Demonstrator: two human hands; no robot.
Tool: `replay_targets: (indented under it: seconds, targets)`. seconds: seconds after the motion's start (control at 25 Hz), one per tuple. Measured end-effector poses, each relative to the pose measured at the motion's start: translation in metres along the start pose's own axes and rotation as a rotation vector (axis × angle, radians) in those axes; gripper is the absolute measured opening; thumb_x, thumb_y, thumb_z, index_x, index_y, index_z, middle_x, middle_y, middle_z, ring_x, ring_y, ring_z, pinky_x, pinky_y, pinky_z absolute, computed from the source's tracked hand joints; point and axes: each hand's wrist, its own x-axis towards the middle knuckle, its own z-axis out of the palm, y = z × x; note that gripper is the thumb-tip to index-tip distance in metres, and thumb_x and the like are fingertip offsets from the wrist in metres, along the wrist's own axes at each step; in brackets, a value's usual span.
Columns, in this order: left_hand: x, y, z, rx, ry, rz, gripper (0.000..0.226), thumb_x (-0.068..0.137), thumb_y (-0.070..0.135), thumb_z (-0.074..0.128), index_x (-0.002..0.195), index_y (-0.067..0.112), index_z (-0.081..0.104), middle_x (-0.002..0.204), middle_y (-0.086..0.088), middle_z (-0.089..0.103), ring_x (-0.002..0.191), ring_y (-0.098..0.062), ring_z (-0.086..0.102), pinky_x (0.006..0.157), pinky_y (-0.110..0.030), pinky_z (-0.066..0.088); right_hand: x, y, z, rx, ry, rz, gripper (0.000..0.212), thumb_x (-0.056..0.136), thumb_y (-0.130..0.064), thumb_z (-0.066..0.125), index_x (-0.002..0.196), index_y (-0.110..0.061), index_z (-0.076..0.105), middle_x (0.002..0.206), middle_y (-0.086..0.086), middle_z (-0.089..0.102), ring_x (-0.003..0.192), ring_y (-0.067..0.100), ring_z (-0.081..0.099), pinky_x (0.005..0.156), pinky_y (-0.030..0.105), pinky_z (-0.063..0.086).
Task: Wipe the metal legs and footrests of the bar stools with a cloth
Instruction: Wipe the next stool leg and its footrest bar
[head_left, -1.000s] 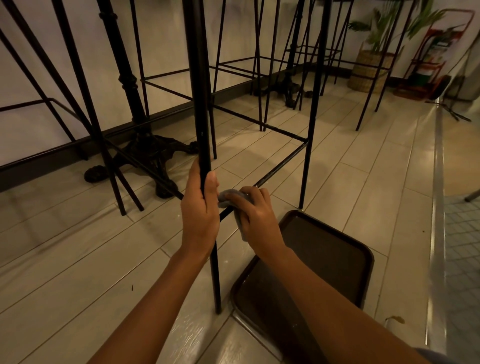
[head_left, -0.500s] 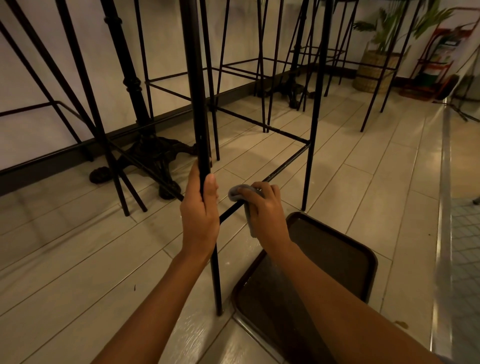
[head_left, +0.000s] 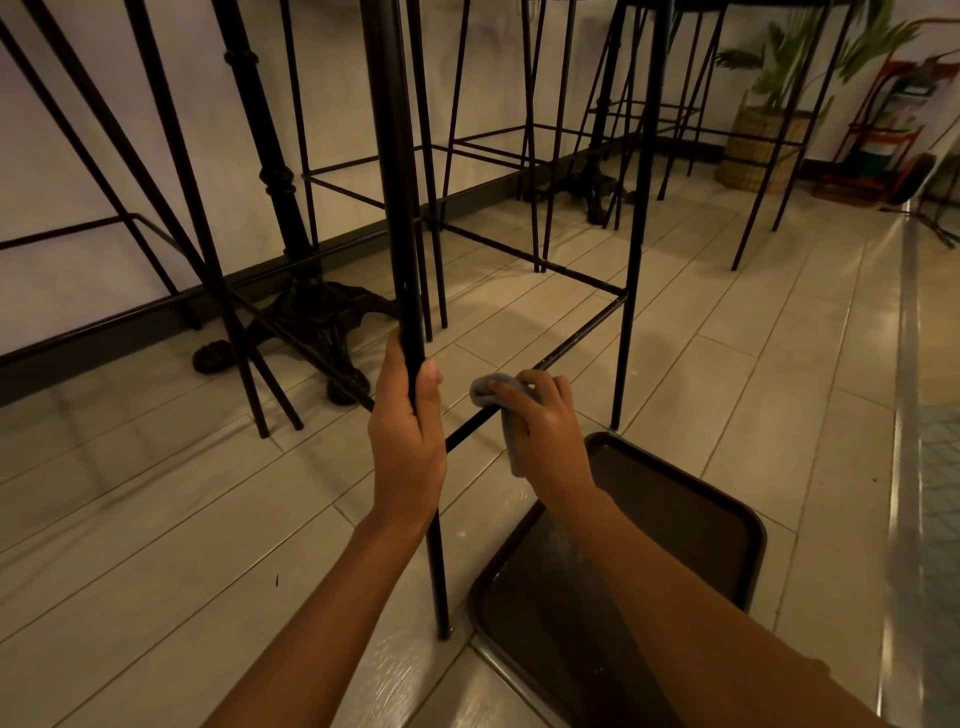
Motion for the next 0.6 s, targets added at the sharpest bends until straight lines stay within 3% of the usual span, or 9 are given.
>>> replay_targets:
  seconds: [0.16,0.24,0.36,0.48,0.6]
  targets:
    - [0.000,-0.001,0.000,0.032,0.006,0.052,0.039,0.098,0.019,0.035,0.133,0.036,0.029,0.099,0.000,0.057,0.087,-0.002,0.055,0.080,-0.014,0.048,0.006,0.000,-0.001,-0.014,0.000,0.008,0.030,0.078,0.003,0.063,0.103,-0.012,0.067,0.103,0.019,0.059,0.092,0.036,0.052,0.068,0.033,0.044]
    - [-0.002,-0.001,0.001,0.080,0.024,0.032,0.045,0.098,0.020,0.035,0.141,0.026,0.023,0.115,0.002,0.050,0.099,0.003,0.050,0.088,-0.011,0.043,0.006,-0.001,-0.001,-0.004,0.017,0.018,0.030,0.079,0.004,0.062,0.104,-0.013,0.067,0.103,0.018,0.058,0.092,0.034,0.050,0.068,0.033,0.045]
    - [-0.015,0.007,0.006,0.256,0.096,0.101,0.055,0.095,0.016,0.037,0.144,0.020,0.012,0.141,0.001,0.023,0.131,0.008,0.016,0.108,-0.011,0.023,0.003,-0.001,0.002,-0.017,0.046,-0.026,0.030,0.080,-0.001,0.064,0.108,-0.014,0.064,0.105,0.018,0.058,0.097,0.024,0.044,0.069,0.030,0.046]
    - [-0.031,0.009,0.018,0.335,-0.063,0.335,0.055,0.092,0.004,0.037,0.141,0.014,0.015,0.145,-0.007,0.017,0.138,-0.001,0.007,0.114,-0.018,0.017,-0.001,0.004,0.005,-0.032,0.018,-0.051,0.034,0.079,-0.004,0.067,0.111,-0.014,0.062,0.109,0.016,0.057,0.100,0.020,0.040,0.071,0.027,0.047]
    - [-0.029,-0.002,0.030,0.417,-0.286,0.204,0.051,0.092,0.008,0.032,0.141,0.013,0.019,0.146,-0.007,0.022,0.137,-0.014,0.020,0.111,-0.022,0.029,-0.001,0.009,0.006,-0.047,0.010,-0.055,0.036,0.075,-0.002,0.072,0.109,-0.012,0.064,0.108,0.017,0.059,0.100,0.020,0.040,0.072,0.027,0.046]
